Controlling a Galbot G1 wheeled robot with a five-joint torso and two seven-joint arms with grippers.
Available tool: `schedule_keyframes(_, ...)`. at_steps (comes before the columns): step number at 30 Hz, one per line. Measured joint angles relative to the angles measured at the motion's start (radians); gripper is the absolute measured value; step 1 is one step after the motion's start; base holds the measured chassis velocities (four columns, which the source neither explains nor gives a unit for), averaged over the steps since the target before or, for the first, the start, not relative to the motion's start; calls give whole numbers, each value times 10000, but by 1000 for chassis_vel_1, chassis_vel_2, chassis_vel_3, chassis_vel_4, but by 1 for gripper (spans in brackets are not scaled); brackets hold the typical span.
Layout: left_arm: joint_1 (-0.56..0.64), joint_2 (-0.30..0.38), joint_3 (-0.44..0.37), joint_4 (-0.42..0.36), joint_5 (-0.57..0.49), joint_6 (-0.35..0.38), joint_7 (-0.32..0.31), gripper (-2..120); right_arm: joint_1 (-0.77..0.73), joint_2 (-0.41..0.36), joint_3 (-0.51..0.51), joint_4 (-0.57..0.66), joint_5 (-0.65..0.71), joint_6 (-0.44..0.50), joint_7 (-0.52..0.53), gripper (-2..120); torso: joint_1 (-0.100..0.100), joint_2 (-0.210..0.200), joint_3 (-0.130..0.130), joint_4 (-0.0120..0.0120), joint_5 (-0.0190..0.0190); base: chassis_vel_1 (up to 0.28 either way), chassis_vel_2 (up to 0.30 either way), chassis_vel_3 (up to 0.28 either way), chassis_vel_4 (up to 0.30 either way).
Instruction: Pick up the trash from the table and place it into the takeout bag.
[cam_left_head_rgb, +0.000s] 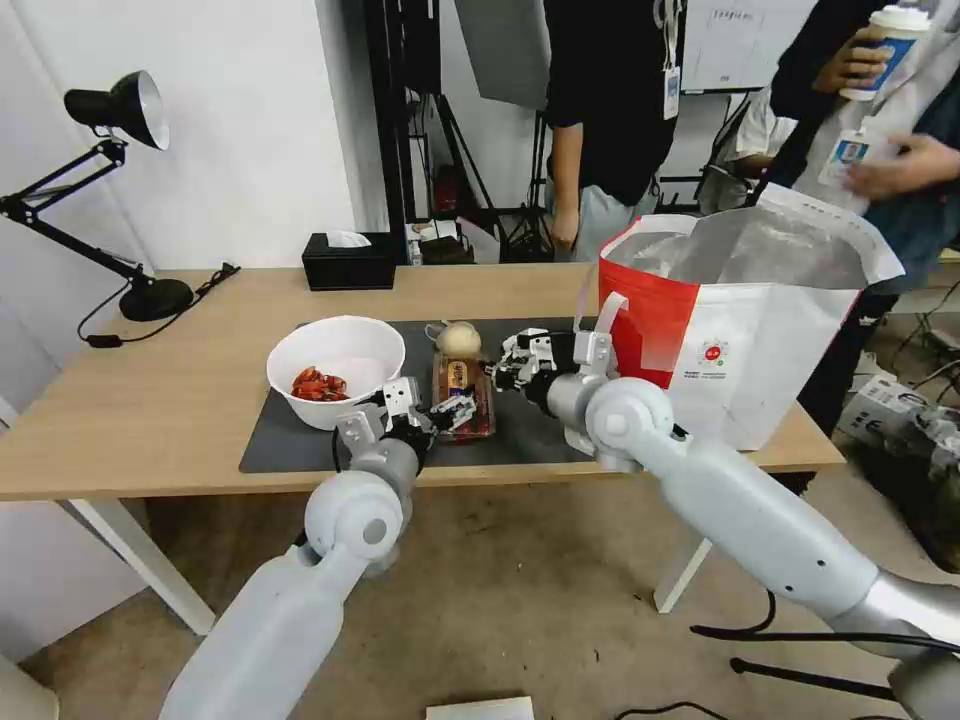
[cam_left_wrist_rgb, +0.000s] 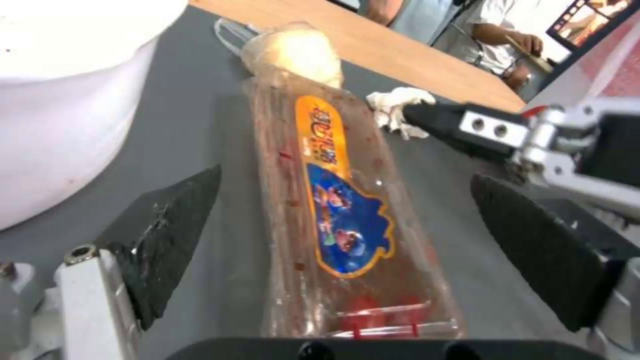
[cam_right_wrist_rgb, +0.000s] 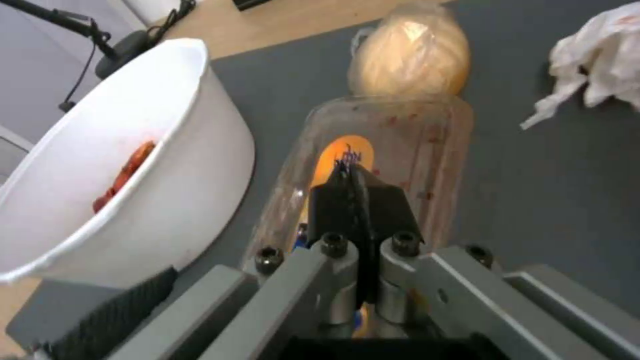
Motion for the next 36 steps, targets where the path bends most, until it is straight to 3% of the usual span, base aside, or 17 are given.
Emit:
schedule_keyframes(12,-361,26,83,499,120,218,73,100,746,412,-89,-1023,435,-825,-22,0,-1,1,-1,-2,-1,0,0,0,0)
schedule_keyframes(19,-333,191,157,730,704,321,614,100,913,621,-69,-1422,1022,-1074,354,0,0,1,-1,-1,0,0,0,0,0)
schedule_keyframes(36,-581,230,218,1094,377,664,659,100,1231,716,-73,-1872,1713,-1333,692,0,-1,0,-1,-2,0,0,0,0,0)
